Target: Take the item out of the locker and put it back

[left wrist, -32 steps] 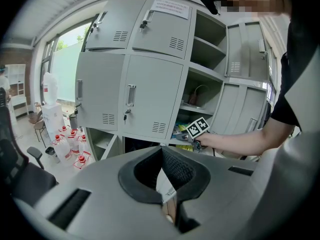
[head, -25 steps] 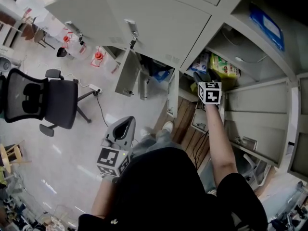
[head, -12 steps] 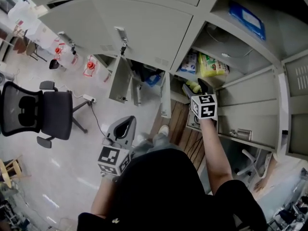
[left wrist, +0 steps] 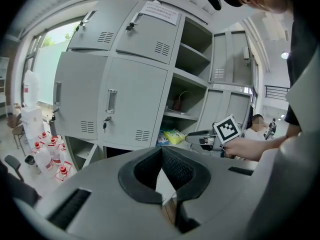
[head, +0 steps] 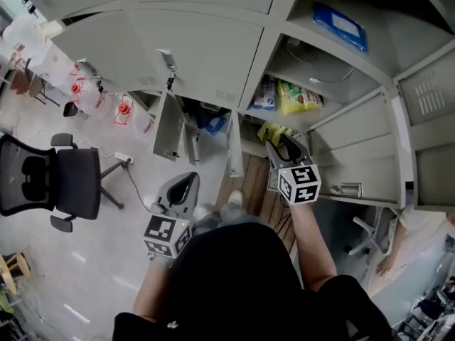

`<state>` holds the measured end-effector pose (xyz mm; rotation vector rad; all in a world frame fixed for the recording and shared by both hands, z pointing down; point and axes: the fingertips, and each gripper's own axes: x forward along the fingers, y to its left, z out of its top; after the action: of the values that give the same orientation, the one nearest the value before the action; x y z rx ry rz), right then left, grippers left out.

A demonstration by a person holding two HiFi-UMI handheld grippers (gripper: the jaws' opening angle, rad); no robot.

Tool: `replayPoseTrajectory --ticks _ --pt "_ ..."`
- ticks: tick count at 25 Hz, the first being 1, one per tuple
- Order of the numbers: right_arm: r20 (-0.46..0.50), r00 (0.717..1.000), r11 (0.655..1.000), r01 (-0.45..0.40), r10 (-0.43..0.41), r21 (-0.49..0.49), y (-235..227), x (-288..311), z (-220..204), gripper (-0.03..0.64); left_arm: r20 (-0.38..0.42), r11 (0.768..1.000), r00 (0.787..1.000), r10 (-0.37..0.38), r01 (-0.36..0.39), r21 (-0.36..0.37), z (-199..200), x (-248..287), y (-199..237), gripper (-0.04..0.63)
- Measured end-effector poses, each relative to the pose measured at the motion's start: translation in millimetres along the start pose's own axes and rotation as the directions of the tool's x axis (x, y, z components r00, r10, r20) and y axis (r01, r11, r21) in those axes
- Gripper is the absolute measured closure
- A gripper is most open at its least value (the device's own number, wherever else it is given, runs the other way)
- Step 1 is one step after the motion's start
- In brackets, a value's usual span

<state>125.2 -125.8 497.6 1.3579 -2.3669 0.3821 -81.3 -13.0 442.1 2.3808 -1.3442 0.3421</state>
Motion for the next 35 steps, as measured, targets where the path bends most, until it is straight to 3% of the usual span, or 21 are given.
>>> replayPoseTrajectory --ticks 15,35 --pt "0.136 0.987 0.993 -0.073 0.085 -0.091 63 -83 48 0.562 0.019 0.996 0.996 -0.084 0.083 0.035 11 12 -19 0.583" --pt "0.221 0.972 0.991 -0.057 0.083 -0.122 82 -109 75 0.575 0.045 0.992 0.992 -0.117 0.115 0.049 26 19 -17 0.583"
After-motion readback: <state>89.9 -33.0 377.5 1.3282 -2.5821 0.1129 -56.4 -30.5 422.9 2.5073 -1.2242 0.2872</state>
